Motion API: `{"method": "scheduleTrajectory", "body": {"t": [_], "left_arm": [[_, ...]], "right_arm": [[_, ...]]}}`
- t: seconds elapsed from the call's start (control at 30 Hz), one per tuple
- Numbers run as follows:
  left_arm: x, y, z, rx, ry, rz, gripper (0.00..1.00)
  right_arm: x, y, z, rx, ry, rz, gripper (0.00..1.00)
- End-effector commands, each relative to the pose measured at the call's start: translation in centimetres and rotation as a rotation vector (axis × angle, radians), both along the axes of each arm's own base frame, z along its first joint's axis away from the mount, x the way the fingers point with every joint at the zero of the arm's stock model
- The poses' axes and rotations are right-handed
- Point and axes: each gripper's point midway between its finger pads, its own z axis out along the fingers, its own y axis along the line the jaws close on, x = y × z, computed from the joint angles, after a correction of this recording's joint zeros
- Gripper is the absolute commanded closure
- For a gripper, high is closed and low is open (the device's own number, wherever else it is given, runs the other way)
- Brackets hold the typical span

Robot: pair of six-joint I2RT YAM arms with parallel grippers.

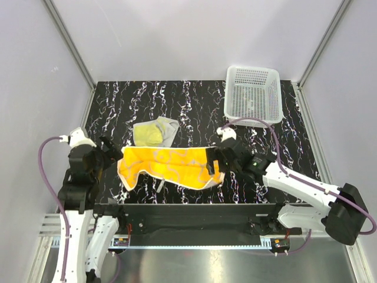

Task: Roll the towels
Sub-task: Move the towel to the center of the board

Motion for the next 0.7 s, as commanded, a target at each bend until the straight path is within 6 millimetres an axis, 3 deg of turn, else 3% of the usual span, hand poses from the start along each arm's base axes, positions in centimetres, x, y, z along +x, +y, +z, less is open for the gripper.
{"method": "scheduleTrajectory", "body": {"t": [0.0,0.13,0.2,0.37,0.4,0.47,0.5,0.53,0.6,0.67], "left_arm": [[1.7,-2.0,-0.8,-0.118,0.022,-0.047,0.01],[2.2,-2.4,-4.0,-0.155,0.117,-0.015,0.01],[2.3,-1.5,-5.1,-0.125,0.203,0.033,0.01],[3.0,-1.0,-7.7,-0.088,0.379,0.034,0.01],[3.3,-1.9,-8.4,-0.123,0.412,-0.013,0.01],[3.5,-1.3,-9.4,-0.18,0.438,-0.009,0.01],[3.6,-2.8,-10.1,-0.285,0.468,-0.087,0.01],[3.6,-1.9,-10.6,-0.36,0.474,-0.056,0.03],[3.4,-3.2,-11.6,-0.507,0.511,-0.111,0.12],[3.0,-3.4,-12.2,-0.553,0.533,-0.093,0.12]], "right_arm": [[-0.3,-2.3,-1.6,-0.005,0.041,-0.157,0.0],[-0.1,-1.6,-0.8,0.0,0.061,-0.155,0.0],[0.2,-2.1,-0.5,-0.023,0.072,-0.197,0.0],[-0.7,-3.5,-2.6,-0.083,0.214,-0.338,0.0],[-1.7,-3.3,-3.4,-0.076,0.266,-0.324,0.0],[-2.6,-2.8,-4.3,-0.024,0.325,-0.33,0.0],[-3.6,-2.1,-5.4,0.018,0.377,-0.3,0.0],[-4.0,-1.8,-5.7,0.047,0.4,-0.292,0.0],[-4.9,-1.1,-6.5,0.113,0.451,-0.275,0.0],[-5.2,-1.0,-6.8,0.126,0.471,-0.273,0.0]]}}
